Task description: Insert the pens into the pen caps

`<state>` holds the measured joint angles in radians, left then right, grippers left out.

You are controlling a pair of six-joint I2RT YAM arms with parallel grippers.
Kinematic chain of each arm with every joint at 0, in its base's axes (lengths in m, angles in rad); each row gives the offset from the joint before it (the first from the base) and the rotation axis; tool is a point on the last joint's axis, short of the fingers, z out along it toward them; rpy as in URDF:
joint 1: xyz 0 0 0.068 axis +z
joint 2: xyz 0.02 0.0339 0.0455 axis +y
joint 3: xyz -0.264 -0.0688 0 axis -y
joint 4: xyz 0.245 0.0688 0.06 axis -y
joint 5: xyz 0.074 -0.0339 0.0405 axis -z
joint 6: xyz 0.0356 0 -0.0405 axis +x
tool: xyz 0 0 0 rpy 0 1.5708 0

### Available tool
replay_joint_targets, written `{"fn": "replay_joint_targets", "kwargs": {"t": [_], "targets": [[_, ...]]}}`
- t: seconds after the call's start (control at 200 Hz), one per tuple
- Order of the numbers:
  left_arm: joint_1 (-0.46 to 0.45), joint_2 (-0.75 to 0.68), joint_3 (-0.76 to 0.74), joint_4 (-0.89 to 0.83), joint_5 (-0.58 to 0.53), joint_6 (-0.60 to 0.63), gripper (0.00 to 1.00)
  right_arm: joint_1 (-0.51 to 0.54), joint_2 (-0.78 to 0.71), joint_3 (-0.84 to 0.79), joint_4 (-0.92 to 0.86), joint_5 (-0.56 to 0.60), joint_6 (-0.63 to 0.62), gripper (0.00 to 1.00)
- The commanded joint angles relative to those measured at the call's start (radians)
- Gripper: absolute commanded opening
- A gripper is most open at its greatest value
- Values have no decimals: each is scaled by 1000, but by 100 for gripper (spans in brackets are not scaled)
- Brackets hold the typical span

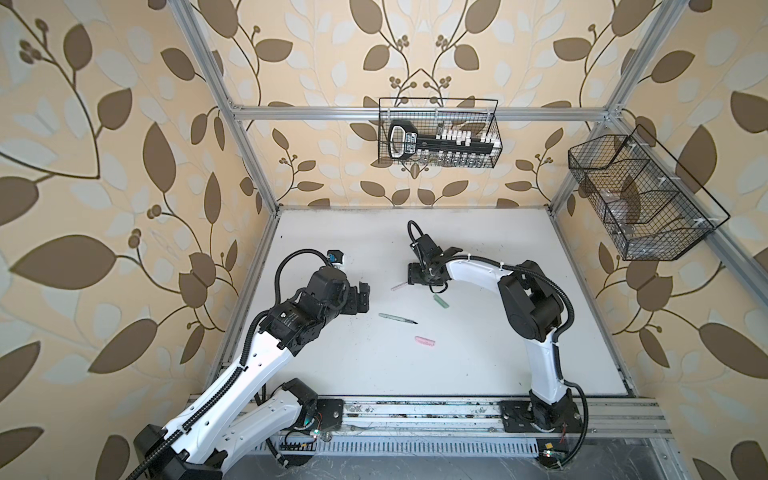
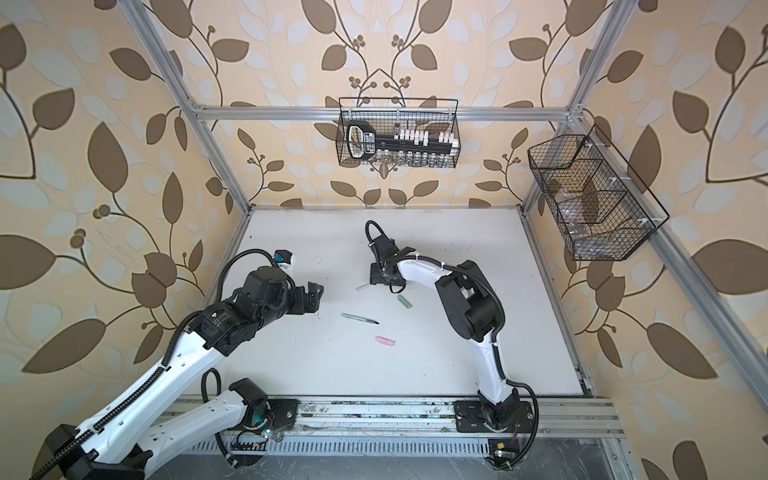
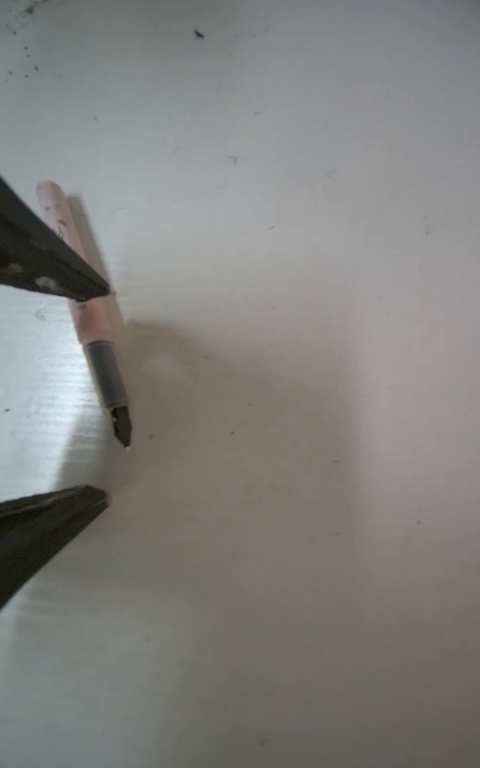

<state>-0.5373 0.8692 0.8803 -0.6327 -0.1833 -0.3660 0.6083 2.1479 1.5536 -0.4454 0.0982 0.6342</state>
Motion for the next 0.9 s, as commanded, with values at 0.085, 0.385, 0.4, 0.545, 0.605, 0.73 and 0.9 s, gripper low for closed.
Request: {"fn": "replay_joint_targets", "kwargs": {"t": [0.085, 0.385, 0.4, 0.545, 0.605, 0.73, 0.9], "targets": [[-2, -43, -9, 1, 7, 7, 99, 10, 47, 74, 35, 25, 32, 74], [-2, -61, -16, 1, 7, -1, 99, 86, 233, 382, -233, 207, -47, 74], [-1, -61, -17, 1, 8, -2, 99, 89, 235, 389, -243, 220, -52, 74], [-1, -61, -17, 1, 8, -2, 99, 112, 235, 406, -301, 293, -84, 74], [-1, -61, -18, 4, 6, -2, 99, 118, 226, 391, -307, 293, -92, 74], [-2, -61, -20, 5, 3, -2, 99, 128, 222, 375, -347, 328, -111, 74], [-1, -59, -21, 5, 6, -6, 99, 130, 177, 310, -358, 352, -124, 73]]}}
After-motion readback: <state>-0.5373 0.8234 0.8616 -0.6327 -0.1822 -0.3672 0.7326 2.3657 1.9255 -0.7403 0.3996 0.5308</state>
